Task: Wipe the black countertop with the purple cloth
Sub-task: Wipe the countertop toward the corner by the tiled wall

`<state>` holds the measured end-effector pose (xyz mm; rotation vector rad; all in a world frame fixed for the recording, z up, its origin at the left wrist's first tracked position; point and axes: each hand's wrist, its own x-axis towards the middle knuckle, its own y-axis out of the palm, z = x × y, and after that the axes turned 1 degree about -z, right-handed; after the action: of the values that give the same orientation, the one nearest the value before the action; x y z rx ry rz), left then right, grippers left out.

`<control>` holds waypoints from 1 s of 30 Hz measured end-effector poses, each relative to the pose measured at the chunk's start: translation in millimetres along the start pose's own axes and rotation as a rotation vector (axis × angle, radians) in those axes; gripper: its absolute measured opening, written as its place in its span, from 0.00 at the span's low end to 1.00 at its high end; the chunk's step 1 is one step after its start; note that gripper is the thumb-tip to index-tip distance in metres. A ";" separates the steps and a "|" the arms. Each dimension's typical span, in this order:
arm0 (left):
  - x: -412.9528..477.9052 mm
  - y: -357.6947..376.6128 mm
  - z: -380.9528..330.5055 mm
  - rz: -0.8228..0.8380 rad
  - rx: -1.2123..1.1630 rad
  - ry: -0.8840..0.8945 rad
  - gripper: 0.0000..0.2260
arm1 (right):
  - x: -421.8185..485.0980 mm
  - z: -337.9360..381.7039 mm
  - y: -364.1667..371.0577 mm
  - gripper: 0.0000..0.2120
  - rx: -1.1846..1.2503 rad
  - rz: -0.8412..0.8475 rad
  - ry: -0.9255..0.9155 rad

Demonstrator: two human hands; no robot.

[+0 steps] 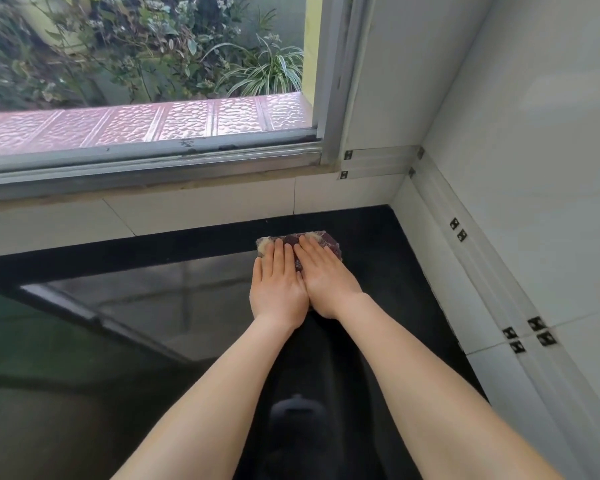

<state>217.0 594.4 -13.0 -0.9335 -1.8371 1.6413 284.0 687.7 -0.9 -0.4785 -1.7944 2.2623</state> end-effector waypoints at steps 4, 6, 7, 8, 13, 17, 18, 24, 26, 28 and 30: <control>23.5 -1.0 6.1 -0.020 0.012 0.002 0.26 | 23.8 -5.9 -2.0 0.33 -0.003 -0.019 0.004; 33.4 -1.6 8.4 -0.021 0.009 0.002 0.26 | 33.6 -8.3 -2.9 0.32 -0.002 -0.018 0.007; 37.8 -1.4 9.2 -0.019 0.005 -0.002 0.25 | 37.8 -9.1 -3.1 0.31 0.001 -0.017 0.009; 42.1 -1.5 9.9 -0.016 0.004 -0.006 0.25 | 42.1 -10.8 -3.5 0.31 0.003 -0.015 0.010; 57.6 -4.0 12.6 -0.009 0.007 -0.004 0.25 | 56.7 -15.2 -2.6 0.33 0.004 -0.034 0.008; 62.2 -6.7 15.7 -0.021 -0.018 0.023 0.25 | 60.4 -16.4 0.3 0.31 0.019 -0.069 0.015; 63.1 -7.1 15.5 -0.018 -0.026 0.025 0.25 | 60.6 -16.8 0.1 0.31 0.021 -0.075 0.015; 57.4 -8.6 13.6 -0.029 -0.082 0.016 0.24 | 58.8 -18.4 1.7 0.33 -0.005 -0.045 0.010; 55.9 -9.5 10.8 -0.031 -0.105 0.014 0.24 | 58.1 -21.9 0.9 0.33 -0.004 -0.044 -0.002; 55.0 -9.2 3.9 -0.027 -0.113 0.015 0.24 | 52.7 -27.7 -1.6 0.34 -0.002 -0.045 -0.012; 55.2 -6.8 -8.4 -0.025 -0.119 0.024 0.24 | 43.5 -38.0 -3.7 0.33 0.008 -0.049 -0.005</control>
<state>186.9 641.8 -9.2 -0.9716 -1.9396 1.5137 258.2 738.6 -10.2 -0.4223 -1.7791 2.2389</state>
